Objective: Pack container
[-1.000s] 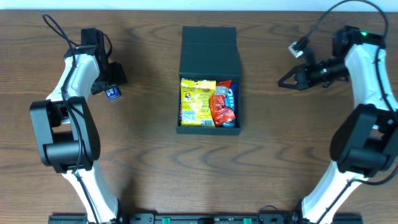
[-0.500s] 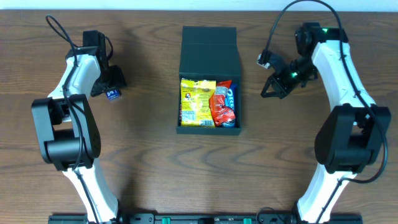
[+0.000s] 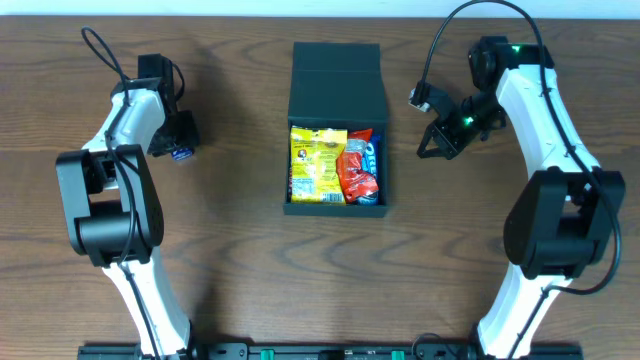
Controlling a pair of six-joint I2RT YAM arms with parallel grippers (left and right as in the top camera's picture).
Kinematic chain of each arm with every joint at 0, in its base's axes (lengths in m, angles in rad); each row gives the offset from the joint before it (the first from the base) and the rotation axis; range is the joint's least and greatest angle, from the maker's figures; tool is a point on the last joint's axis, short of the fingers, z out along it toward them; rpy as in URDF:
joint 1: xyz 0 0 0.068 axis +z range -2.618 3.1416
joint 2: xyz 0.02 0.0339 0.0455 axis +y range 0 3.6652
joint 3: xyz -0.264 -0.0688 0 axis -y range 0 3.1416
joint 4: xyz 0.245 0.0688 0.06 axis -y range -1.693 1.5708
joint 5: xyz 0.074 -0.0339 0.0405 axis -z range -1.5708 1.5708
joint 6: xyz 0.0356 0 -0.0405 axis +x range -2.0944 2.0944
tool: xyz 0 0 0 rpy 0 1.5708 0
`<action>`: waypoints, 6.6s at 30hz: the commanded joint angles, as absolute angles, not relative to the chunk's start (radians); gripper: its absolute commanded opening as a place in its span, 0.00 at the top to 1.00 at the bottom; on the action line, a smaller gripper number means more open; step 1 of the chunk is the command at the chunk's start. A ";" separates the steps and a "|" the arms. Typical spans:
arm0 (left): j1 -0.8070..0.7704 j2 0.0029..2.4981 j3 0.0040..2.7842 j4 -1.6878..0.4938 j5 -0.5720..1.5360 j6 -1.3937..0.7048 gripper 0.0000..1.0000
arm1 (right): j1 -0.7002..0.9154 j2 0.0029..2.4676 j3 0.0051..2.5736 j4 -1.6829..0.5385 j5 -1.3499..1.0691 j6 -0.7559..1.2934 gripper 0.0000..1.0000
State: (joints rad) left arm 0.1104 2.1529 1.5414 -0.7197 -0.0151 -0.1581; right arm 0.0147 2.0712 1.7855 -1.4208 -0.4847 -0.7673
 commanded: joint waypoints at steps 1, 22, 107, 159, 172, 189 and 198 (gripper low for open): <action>0.115 2.173 1.533 -0.722 -0.033 -0.153 0.57 | 0.020 2.067 1.805 -1.421 -0.486 -0.764 0.99; -0.099 2.073 1.801 -0.944 -0.006 -0.164 0.94 | 0.025 2.066 1.812 -1.422 -0.520 -0.741 0.99; -0.234 1.862 1.818 -0.909 -0.015 -0.389 0.94 | -0.047 2.066 1.812 -1.315 -0.694 -0.516 0.98; -0.136 2.420 1.912 -0.413 0.915 -0.490 0.94 | 0.035 2.423 1.820 -0.509 -1.291 0.125 0.98; -0.125 2.328 2.271 -0.925 0.871 -0.047 0.94 | 0.010 2.096 1.820 -0.758 -1.086 -0.072 0.98; -0.125 2.040 2.292 -1.290 0.490 0.255 0.94 | 0.037 1.905 1.820 -1.216 -0.747 -0.270 0.98; -0.125 1.820 2.292 -1.271 0.569 0.233 0.05 | 0.030 1.661 1.821 -1.134 -0.740 -0.286 0.16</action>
State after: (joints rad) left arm -0.1253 1.9419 2.2776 -1.2785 0.5240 0.2295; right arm 0.0303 1.7798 1.8137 -1.1568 -0.7399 -0.2642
